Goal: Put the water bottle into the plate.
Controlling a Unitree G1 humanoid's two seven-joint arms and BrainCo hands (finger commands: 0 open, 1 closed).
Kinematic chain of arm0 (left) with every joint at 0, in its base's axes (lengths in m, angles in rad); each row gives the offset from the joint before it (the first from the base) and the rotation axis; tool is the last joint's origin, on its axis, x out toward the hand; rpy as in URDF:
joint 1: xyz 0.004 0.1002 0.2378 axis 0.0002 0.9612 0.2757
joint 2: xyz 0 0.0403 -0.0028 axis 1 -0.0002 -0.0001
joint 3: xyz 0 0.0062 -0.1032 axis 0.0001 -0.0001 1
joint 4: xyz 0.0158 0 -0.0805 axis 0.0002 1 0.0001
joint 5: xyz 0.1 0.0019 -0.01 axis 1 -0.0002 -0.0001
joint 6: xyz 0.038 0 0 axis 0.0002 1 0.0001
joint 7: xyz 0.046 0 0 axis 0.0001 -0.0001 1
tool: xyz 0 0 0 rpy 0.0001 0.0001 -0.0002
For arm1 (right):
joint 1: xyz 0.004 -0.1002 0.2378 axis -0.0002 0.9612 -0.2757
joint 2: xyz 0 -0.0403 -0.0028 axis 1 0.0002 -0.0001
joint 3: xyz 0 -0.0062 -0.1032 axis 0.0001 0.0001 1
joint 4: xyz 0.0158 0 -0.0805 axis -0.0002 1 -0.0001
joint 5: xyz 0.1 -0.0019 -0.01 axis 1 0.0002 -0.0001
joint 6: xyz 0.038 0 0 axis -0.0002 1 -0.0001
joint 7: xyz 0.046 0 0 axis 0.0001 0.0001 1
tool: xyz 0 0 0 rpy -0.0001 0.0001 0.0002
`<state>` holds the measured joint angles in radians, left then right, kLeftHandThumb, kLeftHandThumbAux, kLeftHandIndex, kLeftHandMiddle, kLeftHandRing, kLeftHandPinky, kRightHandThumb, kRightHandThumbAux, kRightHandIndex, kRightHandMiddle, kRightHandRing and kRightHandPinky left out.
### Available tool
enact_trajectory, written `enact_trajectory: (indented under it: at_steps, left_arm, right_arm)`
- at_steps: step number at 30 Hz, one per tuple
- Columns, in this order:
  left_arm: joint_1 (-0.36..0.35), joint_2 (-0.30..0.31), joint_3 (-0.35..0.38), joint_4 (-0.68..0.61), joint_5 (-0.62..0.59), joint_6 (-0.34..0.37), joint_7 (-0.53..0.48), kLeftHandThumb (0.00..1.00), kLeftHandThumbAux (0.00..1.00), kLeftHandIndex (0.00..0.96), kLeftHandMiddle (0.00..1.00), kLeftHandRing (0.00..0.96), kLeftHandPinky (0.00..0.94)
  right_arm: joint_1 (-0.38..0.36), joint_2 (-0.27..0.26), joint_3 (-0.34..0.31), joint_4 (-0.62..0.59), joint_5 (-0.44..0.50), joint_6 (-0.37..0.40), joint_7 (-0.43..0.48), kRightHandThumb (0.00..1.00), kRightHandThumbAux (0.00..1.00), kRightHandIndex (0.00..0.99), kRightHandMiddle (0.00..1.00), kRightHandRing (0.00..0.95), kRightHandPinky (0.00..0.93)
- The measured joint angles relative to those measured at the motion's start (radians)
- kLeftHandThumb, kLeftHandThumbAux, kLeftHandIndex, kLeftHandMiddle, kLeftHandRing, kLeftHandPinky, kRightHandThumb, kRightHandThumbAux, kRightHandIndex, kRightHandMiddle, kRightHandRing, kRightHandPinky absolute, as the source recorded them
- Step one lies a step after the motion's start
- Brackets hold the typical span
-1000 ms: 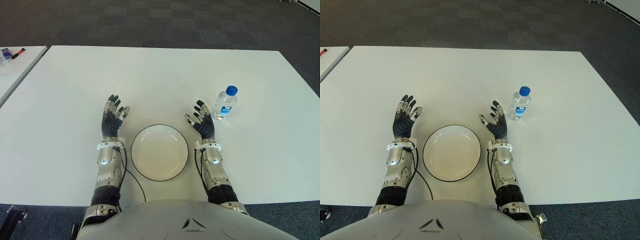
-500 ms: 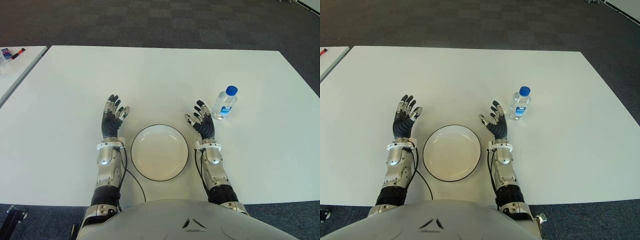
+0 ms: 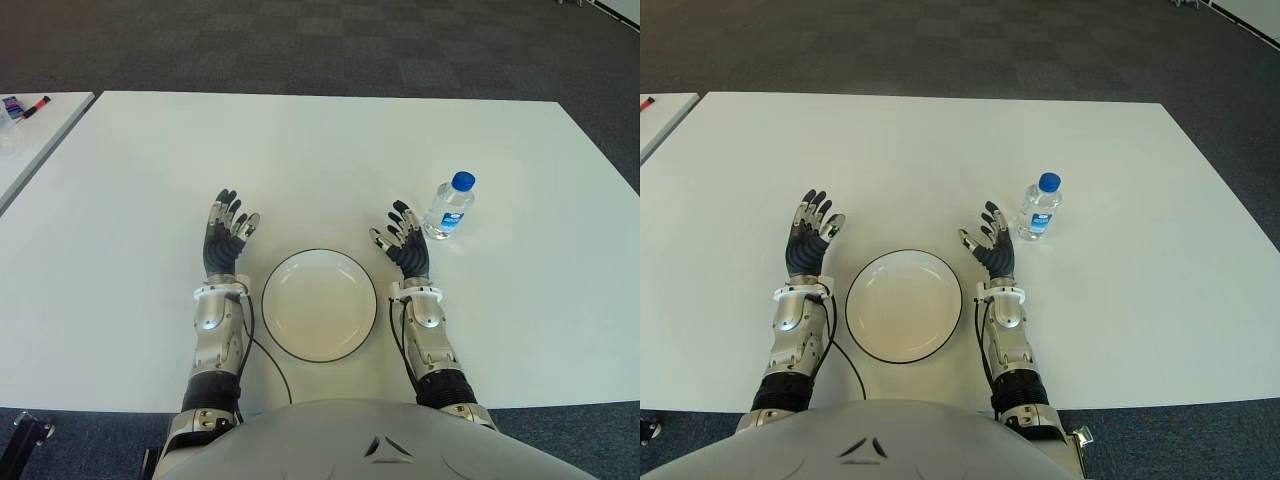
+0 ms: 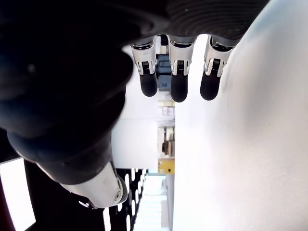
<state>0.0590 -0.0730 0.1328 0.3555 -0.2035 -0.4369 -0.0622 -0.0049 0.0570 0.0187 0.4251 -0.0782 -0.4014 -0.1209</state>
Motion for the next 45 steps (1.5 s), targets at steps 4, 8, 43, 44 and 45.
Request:
enact_trajectory:
  at_steps: [4, 8, 43, 44, 45]
  left_arm:
    - [0.000, 0.000, 0.000, 0.000, 0.000, 0.000, 0.000, 0.219, 0.815, 0.087, 0.091, 0.078, 0.113]
    - [0.000, 0.000, 0.000, 0.000, 0.000, 0.000, 0.000, 0.220, 0.815, 0.086, 0.091, 0.077, 0.112]
    - [0.000, 0.000, -0.001, 0.001, -0.002, 0.000, 0.000, 0.231, 0.826, 0.090, 0.094, 0.083, 0.121]
    - [0.000, 0.000, -0.001, 0.001, -0.002, 0.000, 0.000, 0.232, 0.826, 0.090, 0.094, 0.083, 0.119]
    - [0.000, 0.000, -0.001, 0.001, -0.002, 0.000, 0.000, 0.232, 0.826, 0.090, 0.094, 0.083, 0.119]
  right_arm:
    - [0.000, 0.000, 0.000, 0.001, -0.001, 0.000, -0.001, 0.342, 0.852, 0.106, 0.104, 0.107, 0.156]
    - [0.000, 0.000, 0.000, 0.003, -0.002, 0.000, -0.002, 0.349, 0.850, 0.106, 0.104, 0.108, 0.153]
    - [0.047, -0.024, 0.027, -0.131, -0.062, -0.080, -0.019, 0.309, 0.809, 0.060, 0.089, 0.085, 0.109]
    - [0.049, -0.025, 0.028, -0.141, -0.063, -0.080, -0.018, 0.313, 0.807, 0.059, 0.090, 0.086, 0.109]
    - [0.053, -0.026, 0.028, -0.155, -0.065, -0.080, -0.018, 0.314, 0.808, 0.059, 0.092, 0.086, 0.109]
